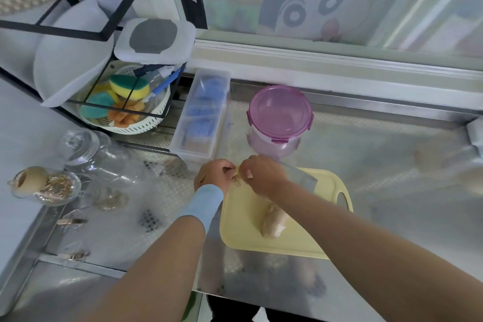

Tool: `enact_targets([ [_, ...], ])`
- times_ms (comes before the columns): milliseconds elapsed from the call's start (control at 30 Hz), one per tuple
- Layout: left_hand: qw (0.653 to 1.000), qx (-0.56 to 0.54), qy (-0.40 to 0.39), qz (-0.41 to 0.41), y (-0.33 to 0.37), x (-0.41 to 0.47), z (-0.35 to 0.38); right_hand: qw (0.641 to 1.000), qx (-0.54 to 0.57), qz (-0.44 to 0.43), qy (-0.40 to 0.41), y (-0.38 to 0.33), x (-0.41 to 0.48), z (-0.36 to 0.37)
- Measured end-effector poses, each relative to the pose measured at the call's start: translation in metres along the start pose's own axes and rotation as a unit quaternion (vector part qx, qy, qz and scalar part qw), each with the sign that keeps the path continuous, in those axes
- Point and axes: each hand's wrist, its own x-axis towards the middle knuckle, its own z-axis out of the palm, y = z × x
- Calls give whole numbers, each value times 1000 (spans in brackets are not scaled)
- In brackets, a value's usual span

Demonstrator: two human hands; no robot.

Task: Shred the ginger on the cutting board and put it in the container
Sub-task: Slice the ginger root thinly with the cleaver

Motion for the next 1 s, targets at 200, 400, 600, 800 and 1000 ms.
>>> enact_targets([
  [200,992,104,12,67,8,-10,-3,993,106,53,22,20,-23,-18],
  [400,986,40,-107,120,41,-51,14,985,96,143,-1,61,-81,-27],
  [600,968,74,-204,121,40,-92,50,973,57,221,-38,84,-141,-3],
  [800,964,70,-210,149,45,-94,54,979,43,201,-4,89,-152,15],
  [1000,966,46,-210,142,47,-101,53,963,127,237,-1,88,-163,5],
])
